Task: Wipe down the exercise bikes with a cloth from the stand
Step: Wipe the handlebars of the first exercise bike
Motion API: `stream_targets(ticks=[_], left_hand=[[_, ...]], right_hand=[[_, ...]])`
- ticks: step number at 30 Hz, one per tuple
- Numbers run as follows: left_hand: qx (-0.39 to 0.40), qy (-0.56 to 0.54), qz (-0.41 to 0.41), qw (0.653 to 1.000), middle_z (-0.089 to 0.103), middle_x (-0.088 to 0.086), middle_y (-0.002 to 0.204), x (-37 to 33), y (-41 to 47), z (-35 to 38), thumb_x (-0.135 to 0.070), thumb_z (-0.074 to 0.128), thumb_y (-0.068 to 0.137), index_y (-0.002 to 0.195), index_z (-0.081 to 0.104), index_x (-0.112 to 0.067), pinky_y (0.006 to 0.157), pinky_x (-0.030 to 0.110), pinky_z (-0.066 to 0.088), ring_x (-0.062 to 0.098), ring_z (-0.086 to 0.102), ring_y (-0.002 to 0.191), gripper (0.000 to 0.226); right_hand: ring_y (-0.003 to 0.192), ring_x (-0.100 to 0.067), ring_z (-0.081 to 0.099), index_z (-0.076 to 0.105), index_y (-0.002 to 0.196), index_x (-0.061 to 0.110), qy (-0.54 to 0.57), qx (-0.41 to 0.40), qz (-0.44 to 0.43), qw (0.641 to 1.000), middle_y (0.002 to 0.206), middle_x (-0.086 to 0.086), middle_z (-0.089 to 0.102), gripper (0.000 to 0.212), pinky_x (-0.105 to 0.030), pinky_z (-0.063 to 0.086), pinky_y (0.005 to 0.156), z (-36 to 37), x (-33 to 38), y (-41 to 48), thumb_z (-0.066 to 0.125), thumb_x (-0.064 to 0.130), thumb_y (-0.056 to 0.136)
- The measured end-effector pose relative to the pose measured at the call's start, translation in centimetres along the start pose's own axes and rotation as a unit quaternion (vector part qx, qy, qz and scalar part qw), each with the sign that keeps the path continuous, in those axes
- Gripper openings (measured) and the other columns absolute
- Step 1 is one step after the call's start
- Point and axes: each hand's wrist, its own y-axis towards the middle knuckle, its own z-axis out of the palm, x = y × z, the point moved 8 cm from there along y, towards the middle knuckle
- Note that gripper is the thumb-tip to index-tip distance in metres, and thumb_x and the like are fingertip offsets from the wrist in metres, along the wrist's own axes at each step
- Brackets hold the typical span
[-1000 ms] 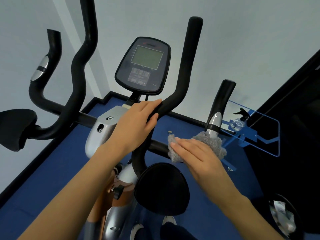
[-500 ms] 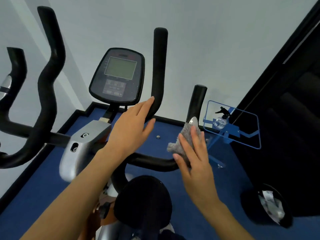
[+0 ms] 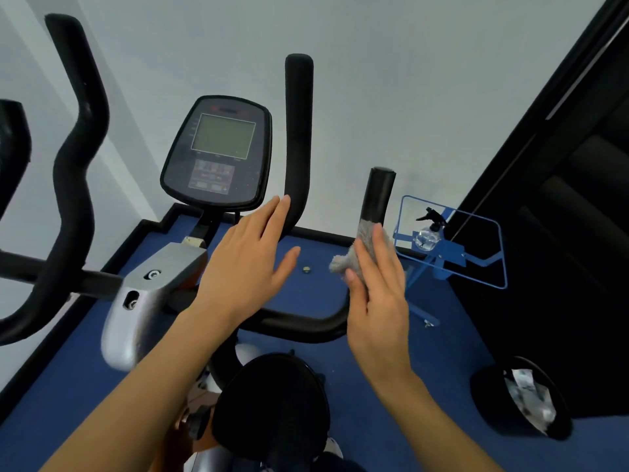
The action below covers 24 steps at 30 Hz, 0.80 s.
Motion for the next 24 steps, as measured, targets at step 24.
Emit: stream_targets(ticks=[24], left_hand=[[-0.015, -0.014, 0.009, 1.0, 0.041, 0.009, 0.142, 0.2, 0.5, -0.1, -0.042, 0.034, 0.09, 0.14, 0.034, -0.007, 0.101, 0.037, 0.038, 0.024, 0.043, 0.125, 0.061]], right_hand=[[0.141, -0.02, 0.011, 0.042, 0.135, 0.008, -0.051, -0.049, -0.073, 0.995, 0.149, 0.005, 0.021, 0.041, -0.018, 0.009, 0.115, -1.7, 1.9, 4.4, 0.049, 0.009, 0.094]])
